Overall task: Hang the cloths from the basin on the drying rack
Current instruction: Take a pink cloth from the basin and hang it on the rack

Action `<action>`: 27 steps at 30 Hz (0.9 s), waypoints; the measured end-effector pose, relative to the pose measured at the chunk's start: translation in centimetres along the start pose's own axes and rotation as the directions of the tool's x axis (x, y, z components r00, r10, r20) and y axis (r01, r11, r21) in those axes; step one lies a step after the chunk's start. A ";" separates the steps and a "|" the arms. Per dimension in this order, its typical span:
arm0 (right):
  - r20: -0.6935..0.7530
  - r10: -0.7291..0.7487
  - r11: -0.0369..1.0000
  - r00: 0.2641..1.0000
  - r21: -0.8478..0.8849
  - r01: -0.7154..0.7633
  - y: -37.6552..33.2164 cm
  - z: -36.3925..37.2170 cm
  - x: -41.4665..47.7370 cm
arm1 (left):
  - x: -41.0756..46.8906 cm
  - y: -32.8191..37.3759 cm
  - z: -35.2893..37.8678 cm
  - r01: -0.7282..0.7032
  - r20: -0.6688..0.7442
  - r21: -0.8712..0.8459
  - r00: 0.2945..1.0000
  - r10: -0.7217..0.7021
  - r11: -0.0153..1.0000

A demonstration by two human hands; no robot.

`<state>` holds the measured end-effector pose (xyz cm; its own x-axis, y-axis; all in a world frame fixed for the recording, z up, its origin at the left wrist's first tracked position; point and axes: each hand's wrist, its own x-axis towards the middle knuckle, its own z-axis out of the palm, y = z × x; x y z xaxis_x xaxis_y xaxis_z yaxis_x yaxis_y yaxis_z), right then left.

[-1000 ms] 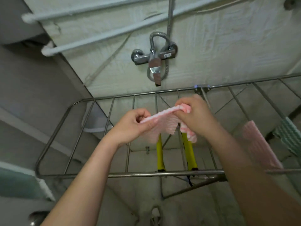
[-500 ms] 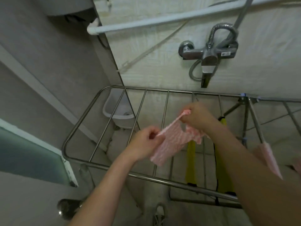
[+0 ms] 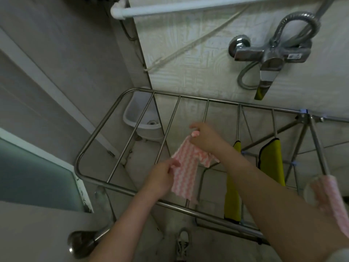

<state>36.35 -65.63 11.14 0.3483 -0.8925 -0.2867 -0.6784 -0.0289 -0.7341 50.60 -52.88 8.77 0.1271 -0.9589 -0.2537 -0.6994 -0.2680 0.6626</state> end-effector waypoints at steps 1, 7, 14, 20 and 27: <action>0.005 0.016 0.999 1.000 0.041 -0.016 0.3 0.0 -0.1 | 0.2 -0.4 0.2 0.023 0.039 0.061 0.999 -0.025 0.998; -0.096 0.149 0.983 0.984 -0.091 -0.158 2.1 -0.6 -0.7 | 0.3 -1.0 0.9 0.023 0.200 0.265 0.977 -0.079 0.964; -0.050 0.257 0.966 0.965 0.051 -0.255 3.1 1.0 -1.3 | 0.1 1.1 2.1 -0.045 0.230 0.209 0.973 -0.005 0.977; 0.001 0.290 0.953 0.957 0.087 -0.289 3.7 1.6 -1.7 | 0.4 0.9 2.5 -0.040 0.372 -0.034 0.927 0.049 0.999; -0.029 0.253 0.967 0.967 -0.038 -0.254 3.0 1.3 -2.6 | 1.3 0.2 1.5 -0.004 0.480 -0.029 0.877 0.018 1.000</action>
<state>34.21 -62.79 8.90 0.1469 -0.8833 -0.4452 -0.7687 0.1814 -0.6134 49.59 -54.07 7.51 -0.2386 -0.8008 -0.5494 -0.6795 -0.2665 0.6836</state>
